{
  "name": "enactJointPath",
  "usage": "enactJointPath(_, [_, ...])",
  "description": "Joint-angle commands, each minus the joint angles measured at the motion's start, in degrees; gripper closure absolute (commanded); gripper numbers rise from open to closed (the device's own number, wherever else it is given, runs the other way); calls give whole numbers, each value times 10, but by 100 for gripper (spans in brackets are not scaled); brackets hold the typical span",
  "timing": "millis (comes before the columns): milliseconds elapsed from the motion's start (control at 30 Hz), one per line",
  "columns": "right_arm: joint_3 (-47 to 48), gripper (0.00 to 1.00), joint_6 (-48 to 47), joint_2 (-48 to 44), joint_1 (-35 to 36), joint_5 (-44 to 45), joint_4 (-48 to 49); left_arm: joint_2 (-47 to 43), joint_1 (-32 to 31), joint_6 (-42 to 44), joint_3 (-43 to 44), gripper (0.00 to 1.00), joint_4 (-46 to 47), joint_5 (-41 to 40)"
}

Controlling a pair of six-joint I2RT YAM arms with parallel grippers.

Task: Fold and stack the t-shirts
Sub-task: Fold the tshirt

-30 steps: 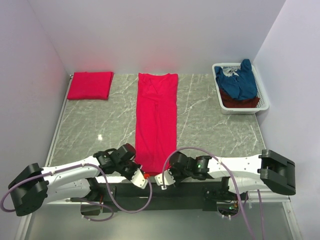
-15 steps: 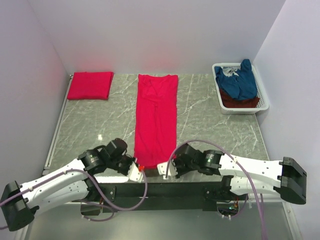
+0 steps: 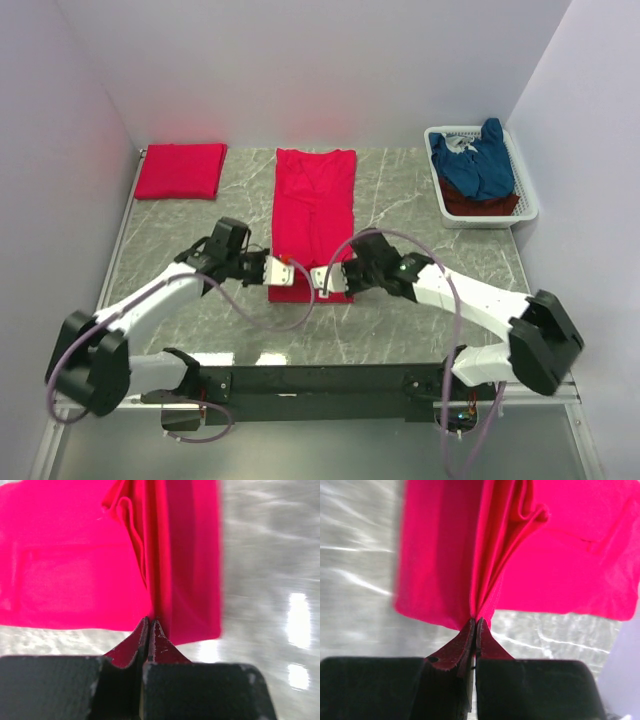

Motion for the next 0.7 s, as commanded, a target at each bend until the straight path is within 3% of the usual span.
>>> enactJointPath(0, [56, 100, -71, 47, -42, -10, 25, 57, 34, 50, 49, 100, 61, 21])
enactJointPath(267, [163, 100, -126, 191, -129, -36, 44, 216, 96, 78, 156, 100, 123, 49])
enactJointPath(667, [335, 100, -147, 353, -178, -41, 23, 374, 126, 75, 278, 100, 181, 58])
